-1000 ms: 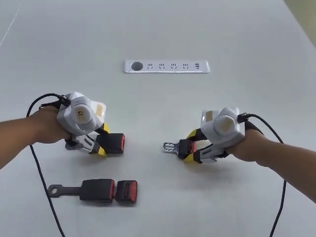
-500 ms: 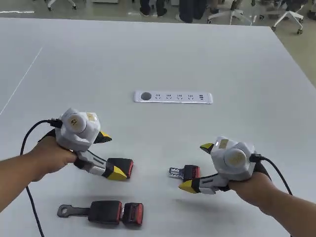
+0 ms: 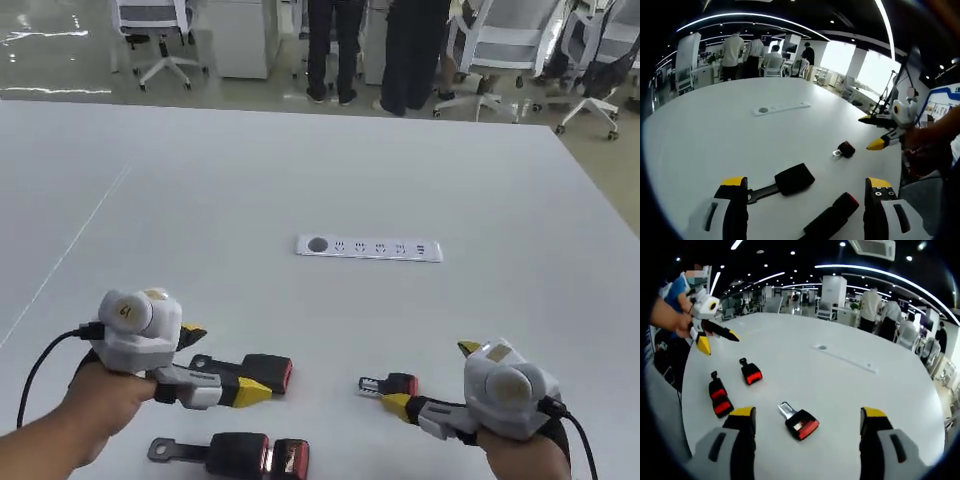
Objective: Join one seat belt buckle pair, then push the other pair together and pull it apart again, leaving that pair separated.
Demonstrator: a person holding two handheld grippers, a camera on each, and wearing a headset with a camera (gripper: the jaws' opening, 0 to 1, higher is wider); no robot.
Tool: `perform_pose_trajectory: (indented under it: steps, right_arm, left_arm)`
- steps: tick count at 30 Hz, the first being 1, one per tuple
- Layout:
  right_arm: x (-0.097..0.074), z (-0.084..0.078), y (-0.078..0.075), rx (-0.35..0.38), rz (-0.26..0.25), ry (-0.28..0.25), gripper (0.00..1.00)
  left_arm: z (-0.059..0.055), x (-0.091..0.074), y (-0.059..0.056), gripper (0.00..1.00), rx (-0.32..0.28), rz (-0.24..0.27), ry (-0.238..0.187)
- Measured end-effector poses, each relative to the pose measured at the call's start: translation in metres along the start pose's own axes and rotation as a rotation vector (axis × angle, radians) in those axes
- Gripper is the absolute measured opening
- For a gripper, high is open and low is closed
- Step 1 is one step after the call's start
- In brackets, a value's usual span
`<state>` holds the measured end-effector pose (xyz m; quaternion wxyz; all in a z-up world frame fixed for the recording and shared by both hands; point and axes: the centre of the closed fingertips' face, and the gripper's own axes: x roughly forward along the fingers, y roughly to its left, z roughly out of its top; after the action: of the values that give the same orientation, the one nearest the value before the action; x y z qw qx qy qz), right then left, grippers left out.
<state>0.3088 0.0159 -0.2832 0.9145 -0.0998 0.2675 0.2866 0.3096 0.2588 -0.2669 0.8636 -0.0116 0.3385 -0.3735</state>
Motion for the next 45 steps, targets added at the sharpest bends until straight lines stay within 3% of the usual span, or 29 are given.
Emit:
perform_pose_trajectory:
  steps: [2,4,8,11,13,17,20,27,33,42,45]
  right_arm:
    - [-0.006,0.002,0.002,0.011,-0.013,-0.018,0.88]
    - [-0.013,0.004,0.007,0.061,-0.021,-0.047,0.88]
    - [-0.027,0.004,0.012,0.115,-0.052,-0.076,0.93]
    - [-0.037,0.002,0.015,0.113,-0.066,-0.080,0.94]
    - [-0.047,0.002,0.020,0.135,-0.061,-0.103,0.94]
    - [-0.060,-0.001,0.023,0.124,-0.071,-0.107,0.94]
    - [-0.072,-0.003,0.028,0.117,-0.076,-0.114,0.94]
    - [-0.095,-0.006,0.039,0.100,-0.069,-0.131,0.94]
    - [-0.111,-0.019,0.050,0.090,-0.059,-0.123,0.94]
    - [-0.118,-0.039,0.061,0.100,-0.036,-0.092,0.94]
    - [-0.123,-0.039,0.065,0.095,-0.030,-0.099,0.94]
  left_arm:
    - [0.001,-0.010,-0.002,0.99,-0.031,0.013,-0.044]
    - [-0.002,-0.019,-0.005,0.98,-0.042,0.017,-0.060]
    - [-0.014,-0.035,-0.013,0.99,-0.064,0.038,-0.061]
    - [-0.026,-0.046,-0.017,0.96,-0.090,0.052,-0.056]
    - [-0.032,-0.055,-0.022,0.95,-0.091,0.060,-0.074]
    - [-0.045,-0.068,-0.038,0.95,-0.102,0.064,-0.085]
    - [-0.055,-0.079,-0.040,0.97,-0.092,0.078,-0.090]
    - [-0.055,-0.101,-0.059,1.00,-0.072,0.105,-0.129]
    - [-0.061,-0.111,-0.074,1.00,-0.058,0.111,-0.127]
    - [-0.077,-0.121,-0.080,1.00,-0.071,0.123,-0.105]
    - [-0.079,-0.126,-0.080,1.00,-0.076,0.132,-0.109]
